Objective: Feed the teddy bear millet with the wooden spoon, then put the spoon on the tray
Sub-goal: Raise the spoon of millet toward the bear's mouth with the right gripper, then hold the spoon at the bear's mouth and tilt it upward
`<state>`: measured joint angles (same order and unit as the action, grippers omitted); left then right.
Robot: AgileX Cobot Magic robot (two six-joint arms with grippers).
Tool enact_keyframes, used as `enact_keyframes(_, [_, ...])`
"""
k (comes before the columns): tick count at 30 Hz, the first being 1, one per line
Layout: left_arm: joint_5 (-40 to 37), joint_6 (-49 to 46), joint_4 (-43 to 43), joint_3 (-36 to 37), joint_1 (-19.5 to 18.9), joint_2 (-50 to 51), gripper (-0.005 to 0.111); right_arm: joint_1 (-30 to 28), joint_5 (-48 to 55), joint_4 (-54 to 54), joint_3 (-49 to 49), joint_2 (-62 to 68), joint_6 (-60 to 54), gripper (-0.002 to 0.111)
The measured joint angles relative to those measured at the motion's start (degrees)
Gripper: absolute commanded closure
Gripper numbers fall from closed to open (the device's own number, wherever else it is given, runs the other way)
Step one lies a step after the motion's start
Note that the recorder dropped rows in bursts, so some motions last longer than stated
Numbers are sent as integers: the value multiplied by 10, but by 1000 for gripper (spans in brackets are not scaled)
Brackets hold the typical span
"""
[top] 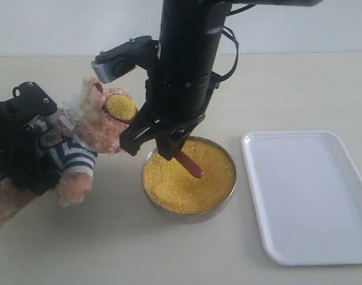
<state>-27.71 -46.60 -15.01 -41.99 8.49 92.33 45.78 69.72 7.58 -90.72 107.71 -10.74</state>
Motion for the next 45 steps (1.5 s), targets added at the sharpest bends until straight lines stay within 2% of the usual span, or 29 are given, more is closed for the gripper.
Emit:
enact_keyframes(8, [10,-1,1,0,0,0,103,28,0,18,-32,28,17,109])
enact_keyframes(27, [13,-1,1,0,0,14,103,28,2,26,-107,65,54,109])
enact_keyframes(45, [13,-1,1,0,0,14,103,28,3,103,-172,141,59,109])
